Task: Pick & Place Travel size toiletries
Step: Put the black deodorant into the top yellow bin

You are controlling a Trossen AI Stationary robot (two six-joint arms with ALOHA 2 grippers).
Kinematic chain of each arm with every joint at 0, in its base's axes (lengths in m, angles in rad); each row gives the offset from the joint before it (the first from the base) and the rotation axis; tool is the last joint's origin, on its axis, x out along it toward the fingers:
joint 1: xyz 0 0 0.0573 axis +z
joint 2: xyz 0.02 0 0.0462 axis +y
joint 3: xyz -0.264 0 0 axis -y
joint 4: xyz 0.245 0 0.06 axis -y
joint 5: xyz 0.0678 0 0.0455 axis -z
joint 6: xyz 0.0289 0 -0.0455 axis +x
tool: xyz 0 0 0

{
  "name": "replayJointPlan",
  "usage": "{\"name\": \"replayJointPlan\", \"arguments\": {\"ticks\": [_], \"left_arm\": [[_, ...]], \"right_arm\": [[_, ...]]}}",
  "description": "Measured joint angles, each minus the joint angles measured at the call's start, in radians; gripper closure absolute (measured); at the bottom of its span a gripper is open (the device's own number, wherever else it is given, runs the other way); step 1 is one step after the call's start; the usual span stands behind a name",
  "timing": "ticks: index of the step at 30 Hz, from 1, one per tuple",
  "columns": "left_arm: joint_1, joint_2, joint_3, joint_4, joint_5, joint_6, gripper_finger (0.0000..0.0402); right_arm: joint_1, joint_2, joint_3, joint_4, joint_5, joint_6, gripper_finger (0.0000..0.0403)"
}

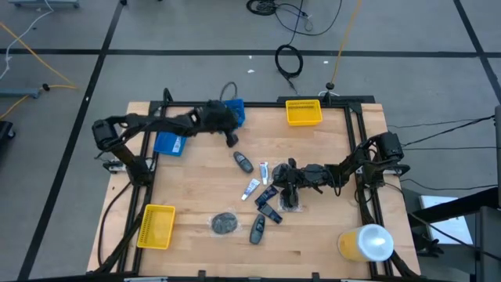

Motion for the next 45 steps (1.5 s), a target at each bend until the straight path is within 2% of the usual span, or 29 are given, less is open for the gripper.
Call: {"name": "replayJointPlan", "arguments": {"ticks": [4,12,14,20,24,30,35,39,45], "left_arm": [[-0.162,0.01,-0.075,0.096,-0.082,-0.042,0.0399],[-0.432,0.009,-0.311,0.505,-0.296,-0.289,0.0394],[-0.49,0.009,-0.352,0.564,-0.402,-0.361,0.0399],[-0.637,0.009,-0.431,0.57,-0.801,-0.603,0.0387],[-0.699,0.009,-0.45,0.479,-0.981,-0.757,0.0387],[-0.716,0.01,-0.451,0.293,-1.066,-0.965,0.04],[-0.72,0.045,-0.451,0.268,-1.073,-0.985,0.0389],[-0.721,0.101,-0.451,0.302,-1.076,-1.014,0.0386],[-0.72,0.131,-0.443,0.336,-1.064,-1.01,0.04]], "right_arm": [[0.001,0.0,0.0,0.002,0.0,0.028,0.0402],[-0.003,0.0,0.046,0.006,0.111,0.023,0.0375],[-0.01,0.0,0.085,-0.027,0.113,0.013,0.0358],[-0.04,0.0,0.268,-0.262,0.113,-0.025,0.0282],[-0.068,0.0,0.387,-0.447,0.113,-0.041,0.0218],[-0.111,0.032,0.485,-0.496,0.113,-0.031,0.0122],[-0.133,0.135,0.576,-0.497,0.137,0.005,0.0069],[-0.156,0.23,0.667,-0.549,0.149,0.039,0.0052],[-0.194,0.271,0.746,-0.755,0.186,0.082,0.0056]]}}
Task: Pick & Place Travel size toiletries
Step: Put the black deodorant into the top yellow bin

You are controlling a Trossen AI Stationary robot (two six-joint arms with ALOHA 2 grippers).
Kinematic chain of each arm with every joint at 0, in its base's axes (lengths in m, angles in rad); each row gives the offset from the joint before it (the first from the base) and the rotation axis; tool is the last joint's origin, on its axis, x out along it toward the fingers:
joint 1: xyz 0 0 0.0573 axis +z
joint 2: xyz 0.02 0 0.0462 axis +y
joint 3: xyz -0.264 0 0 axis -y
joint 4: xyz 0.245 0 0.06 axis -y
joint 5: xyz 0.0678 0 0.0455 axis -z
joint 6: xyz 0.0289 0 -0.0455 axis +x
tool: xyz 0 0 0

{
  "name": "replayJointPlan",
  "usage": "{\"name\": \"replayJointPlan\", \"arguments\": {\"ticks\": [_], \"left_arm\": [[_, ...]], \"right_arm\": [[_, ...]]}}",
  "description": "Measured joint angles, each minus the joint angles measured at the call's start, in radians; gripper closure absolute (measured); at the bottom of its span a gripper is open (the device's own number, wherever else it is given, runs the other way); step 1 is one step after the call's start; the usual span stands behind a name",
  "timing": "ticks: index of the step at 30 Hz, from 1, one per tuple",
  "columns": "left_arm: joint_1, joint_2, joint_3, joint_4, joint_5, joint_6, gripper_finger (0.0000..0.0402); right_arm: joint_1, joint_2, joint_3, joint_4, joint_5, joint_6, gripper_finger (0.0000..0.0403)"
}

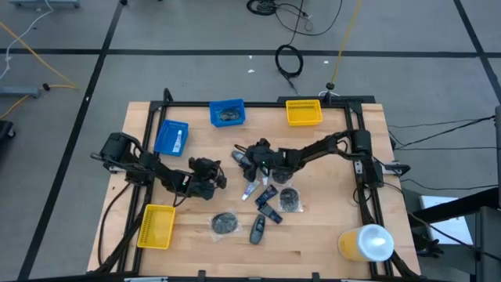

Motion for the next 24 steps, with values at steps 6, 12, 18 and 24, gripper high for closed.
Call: {"name": "replayJointPlan", "arguments": {"ticks": [6,12,18,24], "left_arm": [[0.0,-0.002,-0.001,0.027,-0.001,0.046,0.0387],[0.0,-0.002,-0.001,0.037,-0.001,0.063,0.0392],[0.0,-0.002,-0.001,0.039,0.013,0.07,0.0395],[0.0,-0.002,-0.001,0.04,0.025,0.07,0.0386]], "right_arm": [[-0.011,0.0,-0.002,-0.055,-0.008,-0.017,0.0092],[-0.01,-0.01,-0.002,-0.021,-0.06,-0.057,0.0163],[-0.031,-0.135,-0.002,-0.15,-0.052,-0.138,0.0201],[-0.093,-0.367,-0.002,-0.475,0.126,-0.246,0.0186]]}}
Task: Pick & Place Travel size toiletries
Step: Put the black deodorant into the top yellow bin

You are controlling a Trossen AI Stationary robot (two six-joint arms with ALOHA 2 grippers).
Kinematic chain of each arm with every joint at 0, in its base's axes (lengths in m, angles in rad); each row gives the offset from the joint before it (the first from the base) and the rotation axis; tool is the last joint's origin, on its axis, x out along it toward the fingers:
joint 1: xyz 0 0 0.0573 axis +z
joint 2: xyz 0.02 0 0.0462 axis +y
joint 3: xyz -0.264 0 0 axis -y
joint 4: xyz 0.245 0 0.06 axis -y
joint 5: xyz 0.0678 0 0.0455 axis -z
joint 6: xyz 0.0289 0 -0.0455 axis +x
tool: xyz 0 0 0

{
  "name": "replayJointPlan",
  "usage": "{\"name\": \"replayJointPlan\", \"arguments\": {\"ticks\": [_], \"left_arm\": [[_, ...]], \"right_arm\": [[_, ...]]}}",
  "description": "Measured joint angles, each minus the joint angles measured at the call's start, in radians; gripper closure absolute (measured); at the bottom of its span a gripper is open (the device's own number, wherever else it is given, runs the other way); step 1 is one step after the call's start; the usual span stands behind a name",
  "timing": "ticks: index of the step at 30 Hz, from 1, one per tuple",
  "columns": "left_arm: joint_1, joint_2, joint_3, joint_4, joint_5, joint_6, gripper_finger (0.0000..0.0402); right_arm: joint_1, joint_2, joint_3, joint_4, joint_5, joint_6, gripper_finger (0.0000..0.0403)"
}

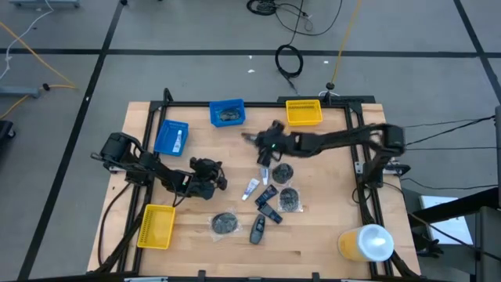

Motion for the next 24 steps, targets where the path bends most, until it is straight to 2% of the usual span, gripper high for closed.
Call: {"name": "replayJointPlan", "arguments": {"ticks": [4,7,10,14,16,19,24], "left_arm": [[0.0,0.0,0.0,0.001,0.0,0.0,0.0394],[0.0,0.0,0.0,0.006,0.0,-0.003,0.04],[0.0,0.0,0.0,0.014,0.0,-0.002,0.0394],[0.001,0.0,0.0,0.03,0.0,0.005,0.0386],[0.001,0.0,0.0,0.031,0.0,0.009,0.0386],[0.001,0.0,0.0,0.031,-0.001,0.01,0.0393],[0.001,0.0,0.0,0.031,0.0,0.012,0.0397]], "right_arm": [[-0.096,-0.135,0.0,-0.212,0.081,-0.056,0.0173],[-0.191,-0.194,0.0,-0.35,0.113,-0.098,0.0184],[-0.29,-0.22,0.0,-0.416,0.109,-0.145,0.0195],[-0.392,-0.21,-0.001,-0.48,0.1,-0.211,0.0189],[-0.421,-0.186,0.0,-0.484,0.062,-0.235,0.0181],[-0.446,-0.154,-0.002,-0.504,0.03,-0.253,0.0176],[-0.445,-0.084,0.0,-0.437,0.053,-0.288,0.0183]]}}
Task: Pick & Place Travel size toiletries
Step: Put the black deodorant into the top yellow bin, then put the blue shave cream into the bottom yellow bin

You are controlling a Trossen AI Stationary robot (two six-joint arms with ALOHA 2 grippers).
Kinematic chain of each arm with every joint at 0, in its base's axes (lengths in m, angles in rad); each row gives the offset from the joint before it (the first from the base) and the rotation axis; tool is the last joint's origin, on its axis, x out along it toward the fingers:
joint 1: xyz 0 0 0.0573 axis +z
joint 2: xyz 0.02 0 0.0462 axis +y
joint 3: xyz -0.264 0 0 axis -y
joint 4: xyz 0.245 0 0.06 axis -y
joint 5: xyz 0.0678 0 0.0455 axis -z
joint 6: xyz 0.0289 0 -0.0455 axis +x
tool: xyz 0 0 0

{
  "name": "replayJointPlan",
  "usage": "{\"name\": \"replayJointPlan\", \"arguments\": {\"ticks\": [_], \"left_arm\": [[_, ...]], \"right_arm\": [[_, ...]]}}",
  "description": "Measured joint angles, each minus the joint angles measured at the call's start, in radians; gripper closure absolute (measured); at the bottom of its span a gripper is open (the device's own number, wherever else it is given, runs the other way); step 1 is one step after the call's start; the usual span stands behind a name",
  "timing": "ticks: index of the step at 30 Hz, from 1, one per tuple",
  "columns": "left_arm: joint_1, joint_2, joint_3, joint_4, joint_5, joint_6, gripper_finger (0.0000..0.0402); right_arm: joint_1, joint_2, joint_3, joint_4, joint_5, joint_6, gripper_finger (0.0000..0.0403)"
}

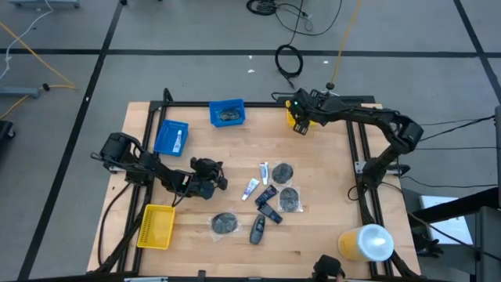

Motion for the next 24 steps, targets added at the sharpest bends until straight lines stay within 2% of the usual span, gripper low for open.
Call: {"name": "replayJointPlan", "arguments": {"ticks": [7,13,21,24], "left_arm": [[0.0,0.0,0.0,0.0,0.0,-0.002,0.0383],[0.0,0.0,0.0,-0.001,0.0,-0.003,0.0382],[0.0,0.0,0.0,-0.001,0.0,-0.001,0.0382],[0.0,0.0,0.0,-0.001,0.0,-0.001,0.0382]], "right_arm": [[0.0,0.085,-0.001,0.057,0.001,-0.071,0.0169],[-0.002,0.091,0.0,0.062,0.009,-0.074,0.0158],[-0.002,0.046,0.0,0.07,0.191,-0.085,0.013],[0.004,0.008,0.0,0.079,0.224,-0.08,0.0123]]}}
